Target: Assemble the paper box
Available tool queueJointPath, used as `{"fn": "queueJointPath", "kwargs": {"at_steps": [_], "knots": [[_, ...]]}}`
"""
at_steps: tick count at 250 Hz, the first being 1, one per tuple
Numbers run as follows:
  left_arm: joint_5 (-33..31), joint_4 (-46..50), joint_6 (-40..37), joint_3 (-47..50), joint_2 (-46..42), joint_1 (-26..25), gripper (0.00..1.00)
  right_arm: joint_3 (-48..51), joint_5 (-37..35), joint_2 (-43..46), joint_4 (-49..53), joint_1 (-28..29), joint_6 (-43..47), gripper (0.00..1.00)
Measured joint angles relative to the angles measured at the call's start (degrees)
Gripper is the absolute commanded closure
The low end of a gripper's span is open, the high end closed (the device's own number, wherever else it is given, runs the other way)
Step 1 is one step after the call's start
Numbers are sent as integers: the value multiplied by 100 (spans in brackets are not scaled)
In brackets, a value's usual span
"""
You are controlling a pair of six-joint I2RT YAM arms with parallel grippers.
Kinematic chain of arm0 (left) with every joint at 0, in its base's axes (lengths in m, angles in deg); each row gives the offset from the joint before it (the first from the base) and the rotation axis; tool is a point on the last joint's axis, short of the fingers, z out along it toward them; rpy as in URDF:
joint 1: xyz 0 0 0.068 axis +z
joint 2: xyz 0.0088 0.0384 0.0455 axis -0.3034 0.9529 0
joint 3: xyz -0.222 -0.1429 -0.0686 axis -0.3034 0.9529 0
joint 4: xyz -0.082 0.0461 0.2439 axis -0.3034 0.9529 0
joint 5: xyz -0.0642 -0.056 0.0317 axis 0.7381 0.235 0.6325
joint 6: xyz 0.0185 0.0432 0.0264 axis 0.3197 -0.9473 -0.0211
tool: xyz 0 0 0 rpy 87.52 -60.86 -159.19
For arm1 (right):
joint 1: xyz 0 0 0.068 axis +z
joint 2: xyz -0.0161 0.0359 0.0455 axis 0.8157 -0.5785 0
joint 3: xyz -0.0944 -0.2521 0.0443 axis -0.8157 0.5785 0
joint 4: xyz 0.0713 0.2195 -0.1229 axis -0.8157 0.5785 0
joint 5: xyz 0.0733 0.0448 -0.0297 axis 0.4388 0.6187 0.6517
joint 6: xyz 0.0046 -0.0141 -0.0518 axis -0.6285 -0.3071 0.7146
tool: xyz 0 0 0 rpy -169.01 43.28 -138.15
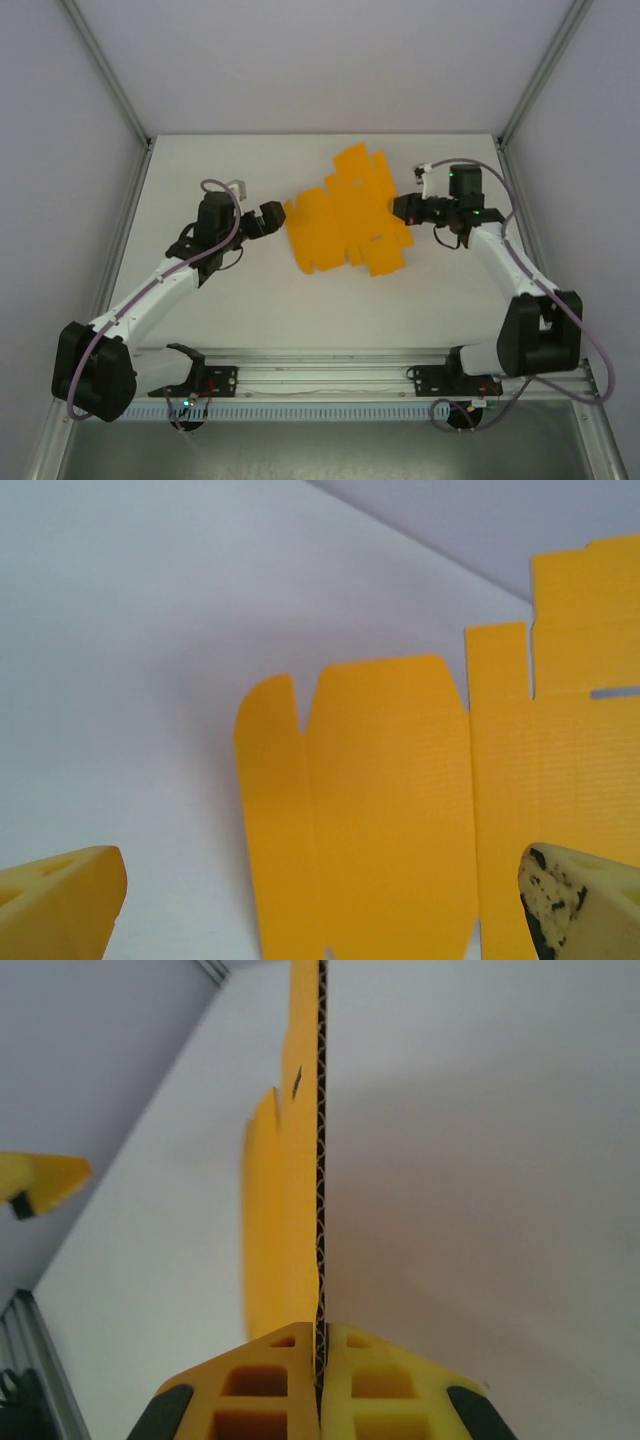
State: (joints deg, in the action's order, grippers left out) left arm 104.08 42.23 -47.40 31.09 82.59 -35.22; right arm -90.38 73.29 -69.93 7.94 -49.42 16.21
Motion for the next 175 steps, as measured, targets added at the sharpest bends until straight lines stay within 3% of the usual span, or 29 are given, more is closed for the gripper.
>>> {"fn": "queueJointPath", "kwargs": {"at_steps": [36,85,130,175], "knots": [[-291,216,-111,-2,0,0,0,-66,-898,-439,289,448,702,100],[-387,289,-153,-63,98,0,0,-168,-2946,-501,83,1572,2426,100],[-140,315,-153,-442,562,0,0,214,-4201,-588,-1045,2603,4511,100],[306,387,-155,-1102,1001,11,0,605,-5130,-1176,-2159,3093,5945,100]]}}
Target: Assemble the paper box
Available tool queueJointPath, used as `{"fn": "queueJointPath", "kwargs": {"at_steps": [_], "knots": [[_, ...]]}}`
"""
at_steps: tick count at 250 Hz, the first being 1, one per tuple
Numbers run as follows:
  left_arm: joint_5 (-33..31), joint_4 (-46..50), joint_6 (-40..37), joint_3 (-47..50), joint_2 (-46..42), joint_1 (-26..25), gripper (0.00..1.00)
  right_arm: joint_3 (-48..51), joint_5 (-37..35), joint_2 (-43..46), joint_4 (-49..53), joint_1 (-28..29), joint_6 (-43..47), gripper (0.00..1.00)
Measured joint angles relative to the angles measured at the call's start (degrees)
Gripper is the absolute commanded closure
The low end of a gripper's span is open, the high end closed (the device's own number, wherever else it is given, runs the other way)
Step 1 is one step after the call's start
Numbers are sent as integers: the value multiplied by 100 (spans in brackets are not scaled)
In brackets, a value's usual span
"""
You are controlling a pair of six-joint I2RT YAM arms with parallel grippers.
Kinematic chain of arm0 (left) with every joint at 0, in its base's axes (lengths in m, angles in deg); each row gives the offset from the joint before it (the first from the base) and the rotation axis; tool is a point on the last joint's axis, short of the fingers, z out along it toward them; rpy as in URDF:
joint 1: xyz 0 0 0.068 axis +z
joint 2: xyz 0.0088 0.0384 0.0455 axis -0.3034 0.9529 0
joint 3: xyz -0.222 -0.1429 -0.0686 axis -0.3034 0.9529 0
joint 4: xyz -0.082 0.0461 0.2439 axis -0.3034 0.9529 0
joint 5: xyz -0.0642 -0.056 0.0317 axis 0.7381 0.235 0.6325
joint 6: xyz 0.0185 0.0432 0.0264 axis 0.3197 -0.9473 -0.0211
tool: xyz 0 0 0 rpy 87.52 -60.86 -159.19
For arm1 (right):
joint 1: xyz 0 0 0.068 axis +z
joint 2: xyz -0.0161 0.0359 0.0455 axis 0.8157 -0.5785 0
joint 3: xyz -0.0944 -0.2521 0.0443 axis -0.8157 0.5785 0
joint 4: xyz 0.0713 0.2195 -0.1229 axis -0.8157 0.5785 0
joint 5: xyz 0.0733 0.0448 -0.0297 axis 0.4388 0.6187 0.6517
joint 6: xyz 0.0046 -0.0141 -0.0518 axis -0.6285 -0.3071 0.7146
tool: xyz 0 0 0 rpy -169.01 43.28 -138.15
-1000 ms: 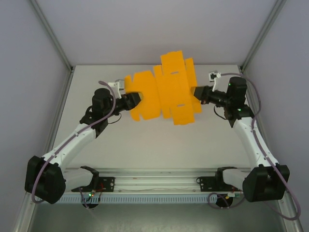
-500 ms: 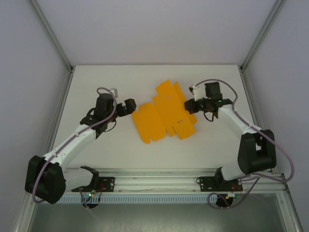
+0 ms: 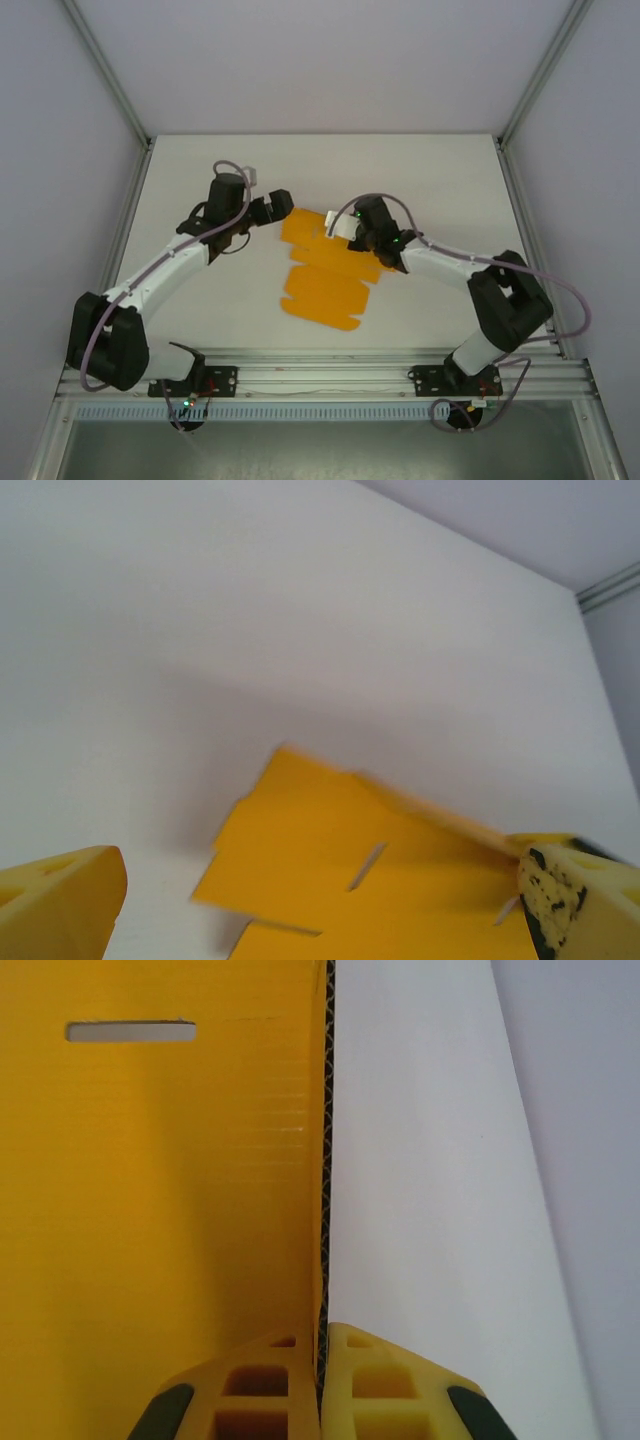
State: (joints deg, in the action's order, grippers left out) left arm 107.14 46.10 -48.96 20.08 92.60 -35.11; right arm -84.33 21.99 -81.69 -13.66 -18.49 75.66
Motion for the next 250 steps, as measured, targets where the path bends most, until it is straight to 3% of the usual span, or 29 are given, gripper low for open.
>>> {"fn": "queueJointPath", "kwargs": {"at_steps": [66,80,127,250], "knots": [[881,175,-83,-1235,828,37,11,313,-262,-243,-916,184,649,100],[1119,184,-85,-1340,1014,37,21,313,-247,-223,-999,181,654,100],[1843,282,-52,-1530,1707,37,36,313,-243,-164,-1043,184,651,100],[2551,538,-22,-1521,2118,17,44,313,-267,-35,-1226,168,564,100]]}}
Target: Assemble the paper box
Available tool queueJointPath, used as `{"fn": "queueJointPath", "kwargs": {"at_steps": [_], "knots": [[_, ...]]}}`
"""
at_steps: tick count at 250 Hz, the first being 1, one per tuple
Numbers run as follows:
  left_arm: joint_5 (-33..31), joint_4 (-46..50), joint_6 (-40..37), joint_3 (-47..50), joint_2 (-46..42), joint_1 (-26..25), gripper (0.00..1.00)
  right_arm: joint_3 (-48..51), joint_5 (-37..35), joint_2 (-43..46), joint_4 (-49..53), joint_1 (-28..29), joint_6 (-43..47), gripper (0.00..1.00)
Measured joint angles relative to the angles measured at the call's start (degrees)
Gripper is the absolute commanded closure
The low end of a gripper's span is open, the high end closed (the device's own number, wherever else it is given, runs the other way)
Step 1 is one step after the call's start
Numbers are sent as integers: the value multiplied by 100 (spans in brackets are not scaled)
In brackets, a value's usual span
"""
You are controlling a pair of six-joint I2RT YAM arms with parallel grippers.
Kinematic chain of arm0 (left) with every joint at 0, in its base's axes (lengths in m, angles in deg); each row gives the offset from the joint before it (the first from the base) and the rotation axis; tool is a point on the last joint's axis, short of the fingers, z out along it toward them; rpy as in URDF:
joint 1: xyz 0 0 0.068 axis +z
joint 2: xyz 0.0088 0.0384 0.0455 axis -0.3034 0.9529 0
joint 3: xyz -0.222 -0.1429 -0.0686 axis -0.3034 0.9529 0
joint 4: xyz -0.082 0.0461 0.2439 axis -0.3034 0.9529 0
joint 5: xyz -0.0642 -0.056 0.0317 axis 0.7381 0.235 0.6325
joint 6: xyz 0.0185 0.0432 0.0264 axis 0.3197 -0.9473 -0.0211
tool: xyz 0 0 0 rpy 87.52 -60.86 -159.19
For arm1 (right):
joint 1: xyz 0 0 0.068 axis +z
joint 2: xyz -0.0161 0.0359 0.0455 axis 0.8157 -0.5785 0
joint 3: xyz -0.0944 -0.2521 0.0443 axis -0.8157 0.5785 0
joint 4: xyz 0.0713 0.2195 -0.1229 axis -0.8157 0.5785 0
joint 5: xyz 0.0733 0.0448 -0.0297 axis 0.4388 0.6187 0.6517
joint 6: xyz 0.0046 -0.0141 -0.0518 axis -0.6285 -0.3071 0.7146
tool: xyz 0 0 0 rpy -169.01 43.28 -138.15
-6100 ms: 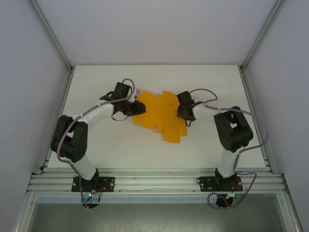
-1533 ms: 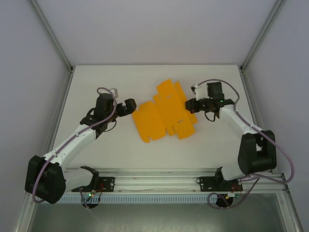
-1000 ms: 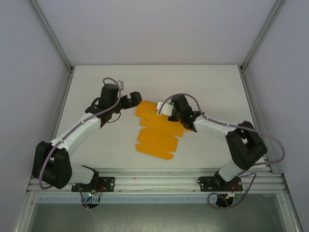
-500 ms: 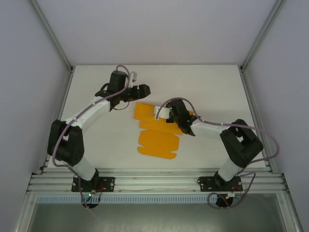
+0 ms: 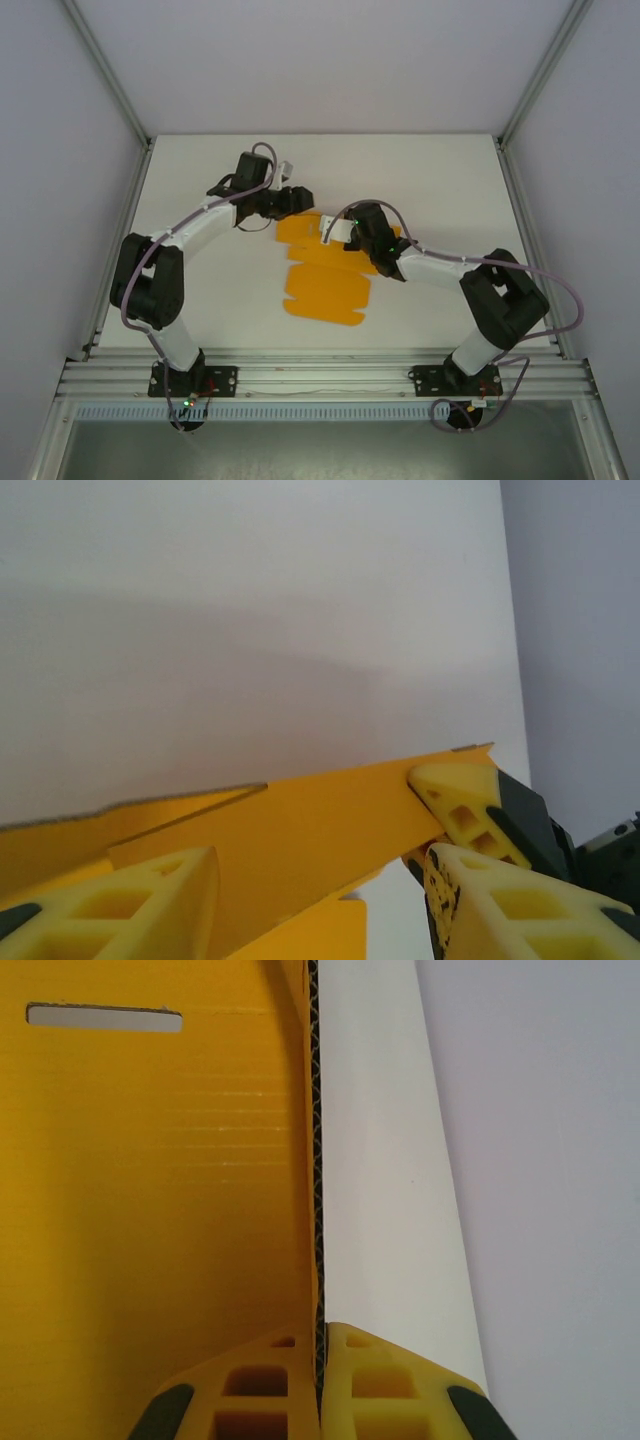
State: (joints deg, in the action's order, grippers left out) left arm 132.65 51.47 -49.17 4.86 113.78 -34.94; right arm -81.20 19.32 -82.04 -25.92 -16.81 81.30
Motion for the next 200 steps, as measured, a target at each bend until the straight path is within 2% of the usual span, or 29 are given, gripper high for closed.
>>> {"fn": "queueJointPath", "kwargs": {"at_steps": [64,117,155,173,200], "knots": [[326,-131,219,142,0,-184,47,0,28,0,-238,11,-175,100],[667,-758,769,267,90,-199,50,22,61,0,-286,35,-232,100],[769,-925,1038,264,286,-225,62,94,-109,-7,-286,52,-144,100],[761,-929,1126,264,328,-227,63,111,-166,-7,-306,68,-105,100],[745,-979,1248,264,343,-229,70,190,-179,-7,-424,74,-103,100]]}}
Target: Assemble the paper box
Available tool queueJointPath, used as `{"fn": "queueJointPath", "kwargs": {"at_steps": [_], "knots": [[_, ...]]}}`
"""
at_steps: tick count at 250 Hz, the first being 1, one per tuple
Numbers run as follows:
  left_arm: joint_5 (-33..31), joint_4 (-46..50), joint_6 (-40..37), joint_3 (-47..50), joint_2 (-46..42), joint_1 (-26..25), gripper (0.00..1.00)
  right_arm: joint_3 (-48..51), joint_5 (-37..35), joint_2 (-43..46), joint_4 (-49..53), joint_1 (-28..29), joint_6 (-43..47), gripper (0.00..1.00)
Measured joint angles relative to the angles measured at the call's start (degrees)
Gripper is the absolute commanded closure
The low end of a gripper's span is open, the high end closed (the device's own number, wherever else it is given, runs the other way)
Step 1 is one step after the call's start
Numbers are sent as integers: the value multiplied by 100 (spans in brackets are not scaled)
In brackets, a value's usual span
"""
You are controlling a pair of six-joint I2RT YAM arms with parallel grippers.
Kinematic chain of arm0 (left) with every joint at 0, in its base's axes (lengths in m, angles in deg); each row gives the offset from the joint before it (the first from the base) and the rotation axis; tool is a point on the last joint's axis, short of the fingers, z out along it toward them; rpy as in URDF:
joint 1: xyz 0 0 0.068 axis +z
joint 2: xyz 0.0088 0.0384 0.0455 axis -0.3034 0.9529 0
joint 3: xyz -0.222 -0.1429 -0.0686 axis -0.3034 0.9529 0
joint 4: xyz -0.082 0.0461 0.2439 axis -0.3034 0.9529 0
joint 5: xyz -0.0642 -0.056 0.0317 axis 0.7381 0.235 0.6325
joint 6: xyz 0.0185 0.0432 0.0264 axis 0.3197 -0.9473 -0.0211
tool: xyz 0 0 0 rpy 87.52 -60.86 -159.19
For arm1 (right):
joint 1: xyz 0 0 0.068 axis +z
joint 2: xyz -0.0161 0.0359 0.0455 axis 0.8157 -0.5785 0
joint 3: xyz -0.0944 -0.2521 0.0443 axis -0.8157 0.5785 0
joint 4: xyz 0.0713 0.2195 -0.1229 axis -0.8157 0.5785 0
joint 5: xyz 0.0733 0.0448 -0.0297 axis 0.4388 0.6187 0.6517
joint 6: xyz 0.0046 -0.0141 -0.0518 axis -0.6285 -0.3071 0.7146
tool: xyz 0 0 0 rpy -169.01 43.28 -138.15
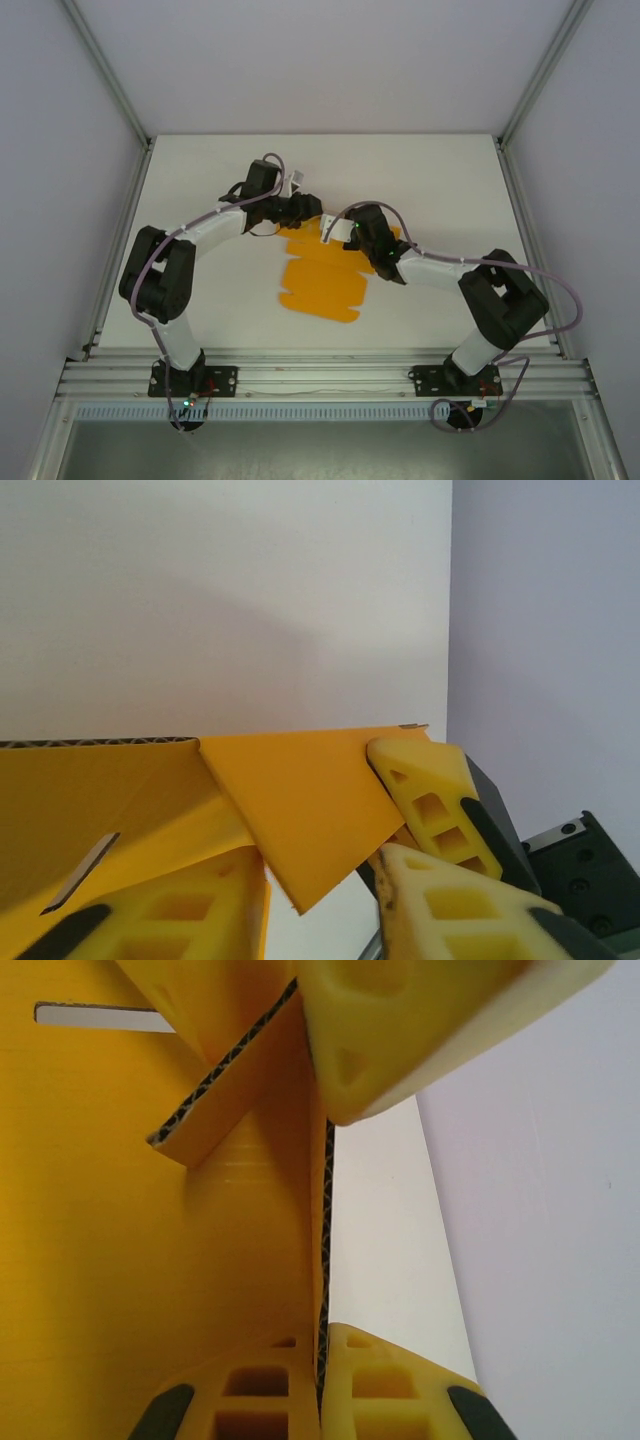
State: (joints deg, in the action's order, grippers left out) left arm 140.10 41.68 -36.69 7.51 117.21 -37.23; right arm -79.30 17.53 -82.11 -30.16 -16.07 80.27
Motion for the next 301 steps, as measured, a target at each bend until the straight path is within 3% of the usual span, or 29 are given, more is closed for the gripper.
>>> {"fn": "queueJointPath", "kwargs": {"at_steps": [18,41,54,73,103,115,126,169,223,301], "knots": [[-2,-20,94,2,13,0,77,33,-17,0,-70,0,0,100],[-2,-37,118,7,11,-20,76,70,-35,2,-125,2,-2,100],[-31,-24,83,7,11,-33,66,96,-57,2,-164,7,-2,100],[-170,79,-59,7,-11,-70,60,155,-48,31,-223,39,-4,100],[-450,289,-387,155,-293,-101,39,240,-4,195,-223,131,-28,100],[-579,334,-431,315,-522,-48,37,256,-7,267,-225,151,-31,100],[-710,376,-535,505,-815,68,33,267,-11,328,-225,149,-50,100],[-1641,555,-960,1248,-2033,717,0,299,146,704,-98,-83,-391,100],[-2358,619,-1386,2031,-2667,1174,0,146,1228,1414,765,-721,-1163,100],[-1843,-70,-1770,2216,-1764,1209,13,-13,1753,1543,1263,-789,-1556,100]]}}
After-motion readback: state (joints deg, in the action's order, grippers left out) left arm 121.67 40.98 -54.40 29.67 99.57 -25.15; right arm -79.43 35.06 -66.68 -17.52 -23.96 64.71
